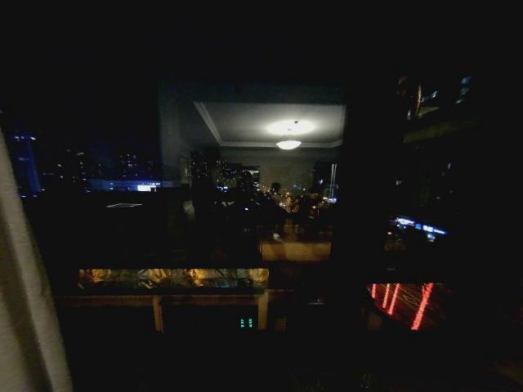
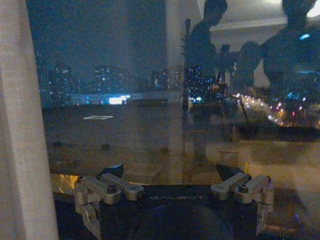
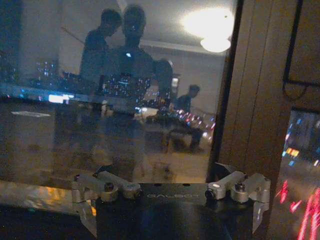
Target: Open the curtains by pulling them apart, changing their state from closed to fully open.
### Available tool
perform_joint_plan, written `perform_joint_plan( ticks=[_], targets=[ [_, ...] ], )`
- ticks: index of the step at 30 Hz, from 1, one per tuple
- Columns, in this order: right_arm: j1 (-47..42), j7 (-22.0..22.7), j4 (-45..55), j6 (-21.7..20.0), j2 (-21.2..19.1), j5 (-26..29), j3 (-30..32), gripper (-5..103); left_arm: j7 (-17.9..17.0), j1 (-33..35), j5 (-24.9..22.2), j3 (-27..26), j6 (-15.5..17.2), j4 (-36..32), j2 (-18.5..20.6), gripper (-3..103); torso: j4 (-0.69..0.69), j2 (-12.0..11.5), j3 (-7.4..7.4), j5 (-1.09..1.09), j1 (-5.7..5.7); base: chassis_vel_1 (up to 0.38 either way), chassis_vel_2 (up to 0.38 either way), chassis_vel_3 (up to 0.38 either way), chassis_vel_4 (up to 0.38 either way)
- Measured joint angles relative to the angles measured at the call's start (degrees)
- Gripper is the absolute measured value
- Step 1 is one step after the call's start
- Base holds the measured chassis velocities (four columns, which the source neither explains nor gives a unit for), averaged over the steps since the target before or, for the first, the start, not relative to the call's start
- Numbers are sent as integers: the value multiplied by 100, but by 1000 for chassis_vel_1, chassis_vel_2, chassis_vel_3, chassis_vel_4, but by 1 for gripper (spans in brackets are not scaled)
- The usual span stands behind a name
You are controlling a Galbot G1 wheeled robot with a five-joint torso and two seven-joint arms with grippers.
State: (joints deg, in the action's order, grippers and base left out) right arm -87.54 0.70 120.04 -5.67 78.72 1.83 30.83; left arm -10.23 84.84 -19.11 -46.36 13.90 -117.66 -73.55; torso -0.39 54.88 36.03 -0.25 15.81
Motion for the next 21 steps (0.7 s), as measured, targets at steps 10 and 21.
perform_joint_plan(
  ticks=[10,21],
  targets=[
    [37,0,-135,125,0,-157,120,100,-25,56,-290,-15,164,-166,48,100,-1,0,0,-1,0,0,0,0,0],
    [-79,-96,170,-63,0,3,255,100,129,137,-414,-87,183,-183,135,100,-1,0,0,0,0,0,0,0,0]
  ],
)
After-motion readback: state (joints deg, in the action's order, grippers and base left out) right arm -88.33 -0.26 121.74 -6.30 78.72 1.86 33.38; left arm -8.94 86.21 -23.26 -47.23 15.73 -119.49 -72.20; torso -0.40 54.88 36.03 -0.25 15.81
